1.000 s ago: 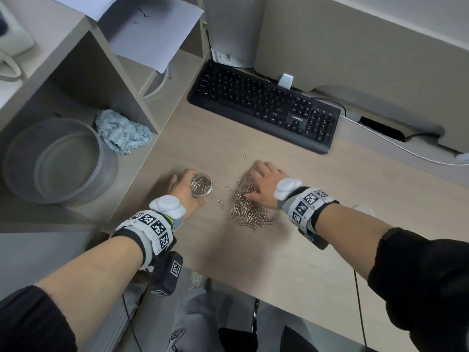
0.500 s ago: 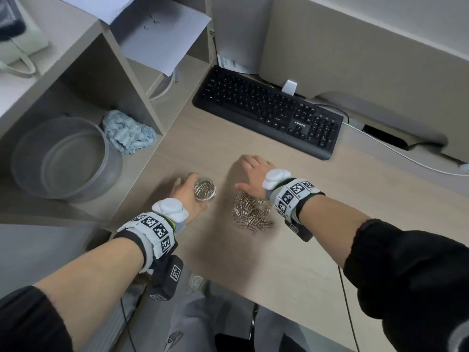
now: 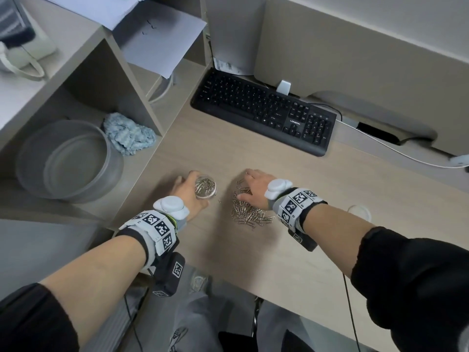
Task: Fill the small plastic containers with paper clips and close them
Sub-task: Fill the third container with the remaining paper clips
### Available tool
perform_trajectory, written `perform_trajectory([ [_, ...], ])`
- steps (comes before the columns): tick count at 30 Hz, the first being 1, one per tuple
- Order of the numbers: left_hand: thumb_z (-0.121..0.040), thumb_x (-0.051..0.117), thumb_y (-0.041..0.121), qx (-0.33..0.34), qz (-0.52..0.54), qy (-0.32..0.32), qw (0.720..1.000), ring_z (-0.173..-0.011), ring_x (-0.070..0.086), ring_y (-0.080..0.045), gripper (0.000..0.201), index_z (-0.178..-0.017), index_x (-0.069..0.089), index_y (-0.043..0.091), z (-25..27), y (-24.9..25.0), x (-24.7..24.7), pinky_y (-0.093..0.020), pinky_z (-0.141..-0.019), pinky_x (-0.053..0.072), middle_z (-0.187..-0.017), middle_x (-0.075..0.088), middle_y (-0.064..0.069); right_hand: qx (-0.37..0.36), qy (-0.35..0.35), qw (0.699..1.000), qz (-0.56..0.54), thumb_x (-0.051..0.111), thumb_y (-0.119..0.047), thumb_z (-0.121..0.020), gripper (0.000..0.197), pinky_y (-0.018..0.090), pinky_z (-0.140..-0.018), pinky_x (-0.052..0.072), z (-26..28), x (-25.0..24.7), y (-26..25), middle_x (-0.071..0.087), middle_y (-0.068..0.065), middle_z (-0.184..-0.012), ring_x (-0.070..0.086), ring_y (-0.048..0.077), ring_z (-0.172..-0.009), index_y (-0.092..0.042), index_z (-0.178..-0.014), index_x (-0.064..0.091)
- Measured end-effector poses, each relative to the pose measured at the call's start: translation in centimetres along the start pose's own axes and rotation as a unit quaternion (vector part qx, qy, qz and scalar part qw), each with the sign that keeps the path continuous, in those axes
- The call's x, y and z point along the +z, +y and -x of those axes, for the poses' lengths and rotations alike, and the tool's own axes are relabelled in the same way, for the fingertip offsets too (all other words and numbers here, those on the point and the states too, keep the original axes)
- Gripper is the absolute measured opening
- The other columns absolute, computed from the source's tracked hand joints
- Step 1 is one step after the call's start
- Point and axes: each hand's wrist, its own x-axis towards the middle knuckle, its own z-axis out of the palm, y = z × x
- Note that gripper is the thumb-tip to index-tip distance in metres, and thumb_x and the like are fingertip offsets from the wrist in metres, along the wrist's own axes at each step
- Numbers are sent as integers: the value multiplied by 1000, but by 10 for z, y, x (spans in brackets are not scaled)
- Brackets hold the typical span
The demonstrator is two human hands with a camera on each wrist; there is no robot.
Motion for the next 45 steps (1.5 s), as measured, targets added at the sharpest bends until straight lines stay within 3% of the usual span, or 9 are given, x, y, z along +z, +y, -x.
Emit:
perform_trajectory([
  [5,-75,75,20,-1,-7,-3,1000,-109,52,-31,69,-135,44,31,1,-1,-3,-24,-78,35,-122,48,-12,-59,6,998,-16,47,-57,-92,73,44,-116,30,25,21,-2,29,2,-157,25,23,-145,-17,-150,30],
  [12,-75,77,20,10,-13,-4,1000,-94,52,-27,70,-136,44,28,7,0,-1,-27,-80,40,-119,46,-12,80,17,997,-10,60,-76,-66,79,46,-98,45,40,15,24,40,0,-142,45,28,-123,-44,-134,36],
  [18,-75,76,23,2,-19,-13,1000,-98,55,-31,67,-134,44,27,13,-5,4,-32,-83,46,-117,46,-11,37,1,998,55,63,-73,-67,100,46,-93,47,37,25,-14,36,8,-140,42,32,-123,-25,-146,23],
  [22,-76,75,24,3,-26,-18,999,-102,56,-33,66,-134,43,28,16,-4,5,-31,-82,45,-120,46,-12,31,-22,998,44,66,-51,-78,77,46,-87,51,33,27,-20,34,10,-137,42,34,-119,-26,-141,30],
  [25,-79,74,23,-2,-39,-28,999,-120,50,-37,66,-136,41,28,18,0,6,-34,-89,44,-132,43,-16,34,-23,999,23,61,-30,-87,62,46,-83,53,34,25,-20,35,11,-131,49,36,-112,-26,-141,31],
  [29,-78,74,23,-2,-44,-30,999,-123,49,-36,66,-135,43,28,21,2,12,-35,-91,43,-133,44,-14,51,-52,997,-6,51,-4,-90,58,42,-82,51,35,20,-19,45,14,-128,59,38,-106,-17,-144,33],
  [34,-74,77,26,24,-52,-34,998,-103,59,-31,68,-132,43,22,19,6,21,-36,-83,50,-123,57,-6,111,-48,989,-89,51,-8,-91,41,38,-80,56,38,8,-5,62,12,-115,65,30,-95,-13,-131,49],
  [41,-74,76,27,30,-39,-42,998,-92,62,-32,67,-130,40,19,18,20,32,-37,-77,53,-112,64,-6,183,36,910,-371,61,-6,-86,10,35,-51,56,54,-14,9,63,7,-72,62,21,-48,-11,-93,59],
  [45,-70,79,32,60,-38,-53,996,-103,60,-29,71,-132,44,28,16,30,39,-36,-84,51,-120,62,-2,158,27,865,-476,56,1,-85,9,35,-48,55,61,-35,2,58,11,-65,60,26,-54,-8,-88,56],
])
